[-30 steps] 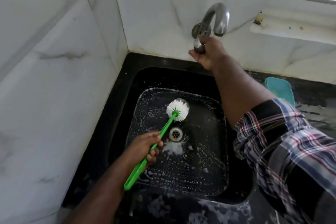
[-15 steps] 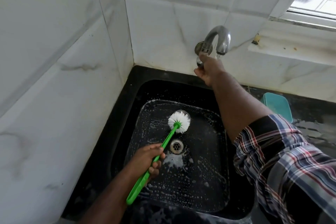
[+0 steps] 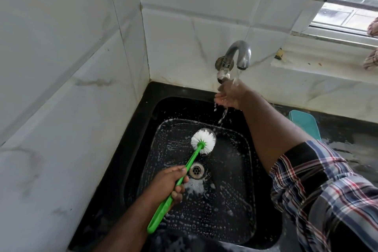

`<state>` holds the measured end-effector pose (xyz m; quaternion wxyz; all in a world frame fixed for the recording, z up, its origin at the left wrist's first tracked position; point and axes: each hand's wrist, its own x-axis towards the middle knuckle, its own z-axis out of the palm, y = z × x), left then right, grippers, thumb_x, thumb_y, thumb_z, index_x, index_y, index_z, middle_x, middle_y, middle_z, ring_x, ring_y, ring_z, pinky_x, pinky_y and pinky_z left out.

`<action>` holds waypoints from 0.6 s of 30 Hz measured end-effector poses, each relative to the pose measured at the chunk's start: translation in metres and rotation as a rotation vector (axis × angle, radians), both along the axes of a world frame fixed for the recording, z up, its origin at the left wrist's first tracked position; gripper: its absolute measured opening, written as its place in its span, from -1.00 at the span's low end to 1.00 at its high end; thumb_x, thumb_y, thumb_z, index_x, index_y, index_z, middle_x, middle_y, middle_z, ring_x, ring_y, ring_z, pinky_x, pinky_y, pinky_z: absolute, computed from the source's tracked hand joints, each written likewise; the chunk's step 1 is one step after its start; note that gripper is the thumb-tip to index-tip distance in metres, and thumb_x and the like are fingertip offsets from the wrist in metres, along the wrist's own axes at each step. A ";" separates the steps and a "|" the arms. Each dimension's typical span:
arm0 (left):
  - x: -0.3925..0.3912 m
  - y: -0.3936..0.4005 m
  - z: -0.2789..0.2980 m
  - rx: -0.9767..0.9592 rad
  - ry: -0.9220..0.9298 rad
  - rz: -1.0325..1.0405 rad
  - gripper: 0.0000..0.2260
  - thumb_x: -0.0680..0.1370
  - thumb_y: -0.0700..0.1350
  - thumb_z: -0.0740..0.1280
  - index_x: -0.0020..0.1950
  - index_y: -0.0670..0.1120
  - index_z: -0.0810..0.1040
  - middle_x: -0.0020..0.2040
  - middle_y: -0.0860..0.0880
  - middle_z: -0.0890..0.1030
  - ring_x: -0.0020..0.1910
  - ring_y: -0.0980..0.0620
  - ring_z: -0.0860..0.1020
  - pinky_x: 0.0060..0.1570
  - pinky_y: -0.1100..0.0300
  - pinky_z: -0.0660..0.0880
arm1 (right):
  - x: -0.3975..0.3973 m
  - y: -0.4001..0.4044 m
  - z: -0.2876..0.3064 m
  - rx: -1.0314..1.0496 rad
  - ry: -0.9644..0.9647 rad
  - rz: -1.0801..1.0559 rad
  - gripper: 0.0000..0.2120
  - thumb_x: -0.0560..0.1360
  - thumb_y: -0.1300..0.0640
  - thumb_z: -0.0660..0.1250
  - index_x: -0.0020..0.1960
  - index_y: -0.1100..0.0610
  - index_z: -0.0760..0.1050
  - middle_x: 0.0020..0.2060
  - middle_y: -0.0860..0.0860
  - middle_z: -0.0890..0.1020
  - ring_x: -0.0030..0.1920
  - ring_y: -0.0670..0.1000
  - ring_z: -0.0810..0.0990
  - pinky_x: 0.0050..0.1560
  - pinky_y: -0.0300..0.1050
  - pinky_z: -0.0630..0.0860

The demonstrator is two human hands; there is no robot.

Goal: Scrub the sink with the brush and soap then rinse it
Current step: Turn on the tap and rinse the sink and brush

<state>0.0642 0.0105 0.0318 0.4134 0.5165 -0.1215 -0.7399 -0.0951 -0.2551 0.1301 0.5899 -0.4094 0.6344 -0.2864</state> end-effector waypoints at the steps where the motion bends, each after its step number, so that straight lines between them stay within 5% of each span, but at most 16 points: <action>1: -0.001 -0.001 0.000 -0.003 -0.007 -0.002 -0.86 0.64 -0.20 0.24 0.14 -0.24 0.50 -0.26 -0.09 0.49 -0.53 0.14 0.29 -0.64 0.41 0.21 | -0.003 0.006 0.003 0.047 0.031 0.086 -0.72 0.60 0.35 0.13 0.29 0.38 0.40 0.13 0.31 0.57 0.14 0.19 0.62 -0.22 -0.06 0.67; 5: -0.001 -0.005 0.000 -0.032 -0.073 -0.035 -0.82 0.66 -0.19 0.19 0.20 -0.21 0.51 -0.23 -0.11 0.50 -0.53 0.12 0.31 -0.62 0.39 0.24 | -0.013 0.026 0.019 0.102 0.092 0.358 -0.71 0.59 0.40 0.10 0.25 0.39 0.46 0.13 0.33 0.61 0.10 0.23 0.66 0.10 0.04 0.61; 13: -0.003 -0.008 0.012 -0.161 -0.215 -0.161 -0.74 0.64 -0.25 0.23 0.33 -0.09 0.45 -0.16 -0.12 0.57 -0.49 0.10 0.45 -0.59 0.29 0.38 | -0.022 0.036 0.042 -0.047 0.194 0.372 -0.68 0.62 0.28 0.06 0.23 0.40 0.48 0.14 0.35 0.60 -0.10 0.16 0.65 -0.08 -0.06 0.63; 18: 0.003 -0.005 0.019 -0.255 -0.385 -0.231 -0.65 0.60 -0.23 0.31 0.36 0.03 0.44 -0.06 -0.11 0.61 -0.50 0.13 0.44 -0.59 0.30 0.34 | -0.017 0.045 0.054 -0.054 0.281 0.429 -0.67 0.61 0.25 0.04 0.15 0.33 0.54 0.05 0.25 0.67 0.06 0.19 0.68 0.14 0.11 0.60</action>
